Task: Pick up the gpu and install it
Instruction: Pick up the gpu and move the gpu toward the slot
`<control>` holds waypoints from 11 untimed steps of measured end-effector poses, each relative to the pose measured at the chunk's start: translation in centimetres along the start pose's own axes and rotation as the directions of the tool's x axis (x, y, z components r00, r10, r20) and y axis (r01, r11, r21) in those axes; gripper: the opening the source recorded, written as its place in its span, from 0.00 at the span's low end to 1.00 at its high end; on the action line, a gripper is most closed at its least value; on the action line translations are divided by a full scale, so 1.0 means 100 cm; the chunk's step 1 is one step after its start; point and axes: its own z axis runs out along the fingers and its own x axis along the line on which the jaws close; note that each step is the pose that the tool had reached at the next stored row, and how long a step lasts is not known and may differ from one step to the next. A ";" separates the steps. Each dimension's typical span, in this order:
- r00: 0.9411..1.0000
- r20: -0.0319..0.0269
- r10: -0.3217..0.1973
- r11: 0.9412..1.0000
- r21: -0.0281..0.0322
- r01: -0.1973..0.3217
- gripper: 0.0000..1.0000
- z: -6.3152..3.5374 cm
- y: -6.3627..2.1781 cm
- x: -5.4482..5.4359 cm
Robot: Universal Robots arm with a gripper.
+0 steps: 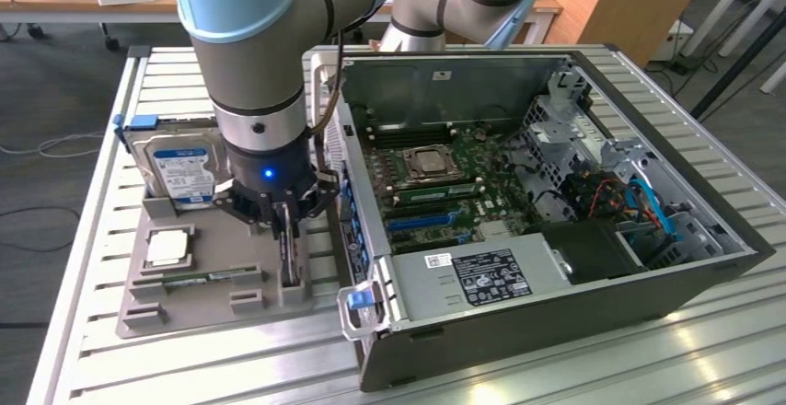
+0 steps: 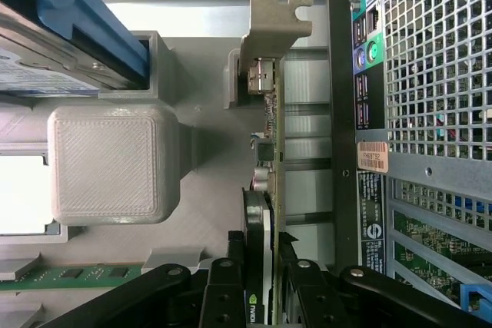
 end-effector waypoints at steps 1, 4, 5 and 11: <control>1.000 0.000 0.000 1.000 0.000 0.000 0.27 0.0000 0.0000 0.000; 1.000 0.000 0.000 1.000 0.000 0.000 0.27 0.0000 0.0000 0.000; 1.000 0.000 0.000 1.000 0.000 0.000 0.27 0.0000 0.0000 0.000; 1.000 0.000 0.000 1.000 0.000 0.000 0.27 0.0000 0.0000 0.001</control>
